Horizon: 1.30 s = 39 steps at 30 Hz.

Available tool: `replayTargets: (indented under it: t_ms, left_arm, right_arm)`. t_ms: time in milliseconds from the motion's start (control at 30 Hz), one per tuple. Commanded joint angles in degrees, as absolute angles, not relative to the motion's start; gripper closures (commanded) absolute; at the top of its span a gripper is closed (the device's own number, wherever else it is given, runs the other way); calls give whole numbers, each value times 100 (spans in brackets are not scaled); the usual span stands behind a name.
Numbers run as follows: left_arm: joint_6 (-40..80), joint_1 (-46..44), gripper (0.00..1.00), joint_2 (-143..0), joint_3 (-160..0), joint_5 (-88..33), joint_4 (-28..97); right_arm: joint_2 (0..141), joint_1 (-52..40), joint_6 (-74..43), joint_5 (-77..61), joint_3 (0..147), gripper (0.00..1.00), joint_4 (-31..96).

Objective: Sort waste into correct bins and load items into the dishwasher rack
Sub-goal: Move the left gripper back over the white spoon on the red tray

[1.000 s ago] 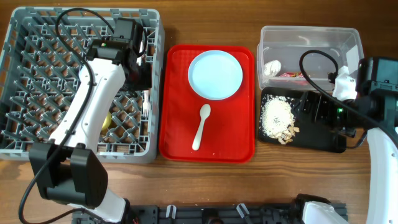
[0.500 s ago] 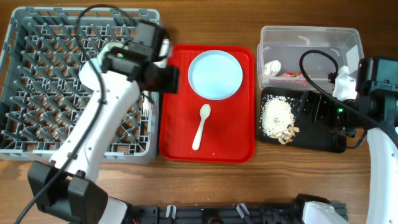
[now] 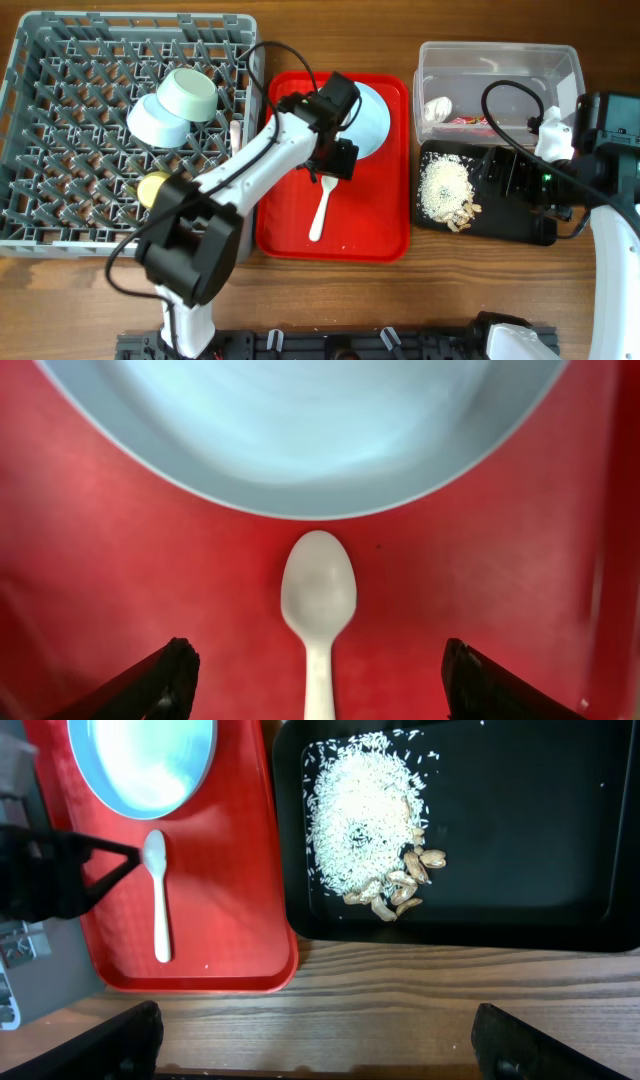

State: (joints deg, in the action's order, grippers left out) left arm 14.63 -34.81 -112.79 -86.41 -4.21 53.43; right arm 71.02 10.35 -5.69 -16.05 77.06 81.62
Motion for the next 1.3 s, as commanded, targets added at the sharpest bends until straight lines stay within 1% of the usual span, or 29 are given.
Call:
replayTargets:
  t_ms: [0,167,333,433,467,500,600,733,867,967,1033,1067,1133,1167,1267]
  left_arm:
    - [1551,-3564,20,-11773,-8624,-425,5164]
    - [1544,-3612,20,-12053,-8626,-423,4915]
    - [1549,-3627,23,-12272,-8624,-427,4969]
    - [1546,-3682,34,-12280,-8624,-425,5074]
    - [1549,-3704,39,-12280,-8624,-425,5098]
    - [1546,-3726,41,-12280,-8624,-423,5100]
    - [1549,-3828,41,-12280,-8624,-340,5103]
    - [1549,-4012,37,-12280,-8624,185,5131]
    - [1551,-4038,38,-12280,-8624,268,5153]
    - [1549,-4038,45,-12280,-8624,270,5188]
    - [1549,-4038,51,-12280,-8624,268,5190]
    - [1549,-4038,56,-12280,-8624,268,5190]
    - [1549,-4038,60,-12280,-8624,268,5190]
    - [1549,-4038,63,-12280,-8624,268,5190]
    - [1549,-4040,64,-12280,-8624,268,5192]
  right_arm:
    - [7094,1048,-451,-1608,7723,0,8169]
    - [7094,1046,-454,-1608,7723,0,8171]
    - [7094,1048,-449,-1608,7723,0,8171]
    - [7094,1048,-451,-1608,7723,0,8171]
    - [7094,1048,-451,-1608,7723,0,8171]
    - [7094,1048,-451,-1608,7723,0,8173]
    - [7094,1048,-454,-1608,7723,0,8173]
    - [7094,1048,-449,-1608,7723,0,8171]
    - [7094,1048,-449,-1608,7723,1,8171]
    - [7094,1048,-454,-1610,7723,0,8173]
    - [7094,1048,-451,-1610,7723,0,8173]
    - [7094,1048,-449,-1610,7723,0,8173]
    - [7094,1048,-451,-1610,7723,0,8173]
    - [7094,1048,-451,-1610,7723,0,8173]
    - [7094,1048,-451,-1610,7723,0,8173]
